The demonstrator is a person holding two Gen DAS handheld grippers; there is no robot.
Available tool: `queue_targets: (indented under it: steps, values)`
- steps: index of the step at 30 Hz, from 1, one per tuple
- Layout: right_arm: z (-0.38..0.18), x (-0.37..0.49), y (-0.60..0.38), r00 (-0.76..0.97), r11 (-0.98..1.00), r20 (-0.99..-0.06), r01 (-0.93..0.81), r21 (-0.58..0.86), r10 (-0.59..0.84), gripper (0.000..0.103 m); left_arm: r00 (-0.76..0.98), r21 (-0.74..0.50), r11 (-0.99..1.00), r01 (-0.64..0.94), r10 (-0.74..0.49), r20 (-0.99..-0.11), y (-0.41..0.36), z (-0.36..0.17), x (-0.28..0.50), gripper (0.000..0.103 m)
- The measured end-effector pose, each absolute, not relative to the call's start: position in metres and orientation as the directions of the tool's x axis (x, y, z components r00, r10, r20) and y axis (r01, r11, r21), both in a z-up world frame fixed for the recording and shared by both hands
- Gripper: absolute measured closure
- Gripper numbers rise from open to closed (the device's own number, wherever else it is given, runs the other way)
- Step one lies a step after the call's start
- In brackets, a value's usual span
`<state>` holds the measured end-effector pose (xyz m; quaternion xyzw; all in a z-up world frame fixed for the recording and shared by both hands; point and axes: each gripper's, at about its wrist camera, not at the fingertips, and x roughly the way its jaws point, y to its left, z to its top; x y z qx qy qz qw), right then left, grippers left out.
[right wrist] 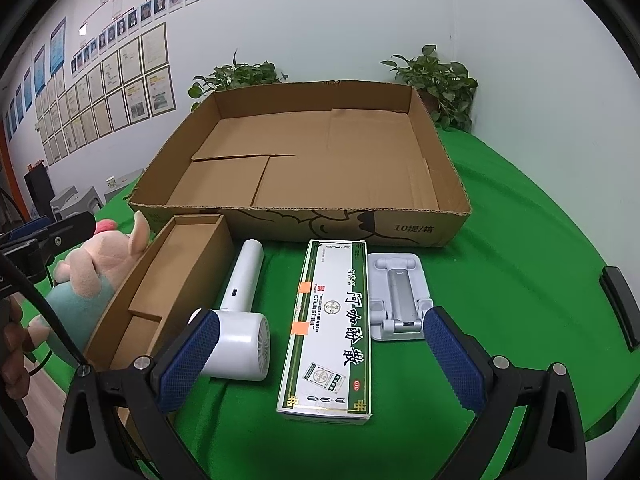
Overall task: Organize objects
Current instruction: 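Move the left tool toward the plush pig and close on it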
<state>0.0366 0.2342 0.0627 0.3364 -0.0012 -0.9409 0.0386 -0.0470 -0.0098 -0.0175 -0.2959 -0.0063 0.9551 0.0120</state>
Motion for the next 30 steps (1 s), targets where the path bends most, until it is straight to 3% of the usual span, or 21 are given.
queue_targets:
  steps: [23, 24, 30]
  values:
    - [0.078, 0.024, 0.246, -0.794, -0.996, -0.604, 0.091, -0.008, -0.068, 0.000, -0.798, -0.030, -0.997, -0.070, 0.074, -0.599, -0.013, -0.007, -0.065, 0.001]
    - [0.079, 0.024, 0.247, -0.795, -0.995, -0.602, 0.102, -0.006, -0.078, 0.000, -0.789, -0.025, -0.987, -0.161, 0.144, -0.597, -0.012, -0.006, -0.066, 0.001]
    - [0.085, 0.022, 0.238, -0.811, -0.984, -0.573, 0.171, -0.044, -0.115, 0.000, -0.783, -0.036, -0.986, -0.164, 0.152, -0.603, -0.014, -0.002, -0.069, 0.001]
